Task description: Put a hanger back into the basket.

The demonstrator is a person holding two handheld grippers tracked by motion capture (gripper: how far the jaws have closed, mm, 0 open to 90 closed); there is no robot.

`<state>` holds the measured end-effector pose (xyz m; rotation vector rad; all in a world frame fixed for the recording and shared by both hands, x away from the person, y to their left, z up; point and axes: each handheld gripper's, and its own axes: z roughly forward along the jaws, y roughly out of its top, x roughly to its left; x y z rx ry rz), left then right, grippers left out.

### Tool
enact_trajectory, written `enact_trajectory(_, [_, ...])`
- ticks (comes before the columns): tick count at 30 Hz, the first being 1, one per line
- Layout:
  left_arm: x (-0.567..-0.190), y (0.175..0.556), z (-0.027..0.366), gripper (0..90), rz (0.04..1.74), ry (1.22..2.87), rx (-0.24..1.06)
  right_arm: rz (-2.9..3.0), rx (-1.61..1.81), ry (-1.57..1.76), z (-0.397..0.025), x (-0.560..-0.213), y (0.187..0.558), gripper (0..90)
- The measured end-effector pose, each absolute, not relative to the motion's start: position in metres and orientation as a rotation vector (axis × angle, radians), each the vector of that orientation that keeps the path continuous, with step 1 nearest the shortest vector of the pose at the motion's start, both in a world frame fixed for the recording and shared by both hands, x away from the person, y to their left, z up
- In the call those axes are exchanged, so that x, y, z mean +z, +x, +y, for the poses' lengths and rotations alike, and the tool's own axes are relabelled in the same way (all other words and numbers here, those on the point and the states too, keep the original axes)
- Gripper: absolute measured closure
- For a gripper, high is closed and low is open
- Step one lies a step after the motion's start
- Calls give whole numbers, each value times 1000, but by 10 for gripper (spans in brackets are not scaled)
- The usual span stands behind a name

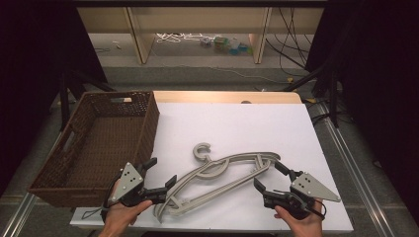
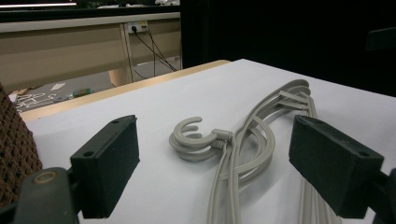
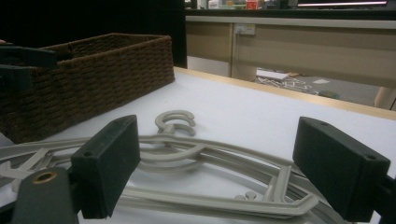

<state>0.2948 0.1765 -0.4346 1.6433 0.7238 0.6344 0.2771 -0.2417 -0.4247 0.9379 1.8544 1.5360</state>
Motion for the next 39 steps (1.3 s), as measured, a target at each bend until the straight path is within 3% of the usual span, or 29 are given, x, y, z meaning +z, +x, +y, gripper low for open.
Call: enact_trajectory(39, [-438, 298, 166, 159, 731, 1728, 582, 1848, 1518, 951, -245, -424, 277, 158])
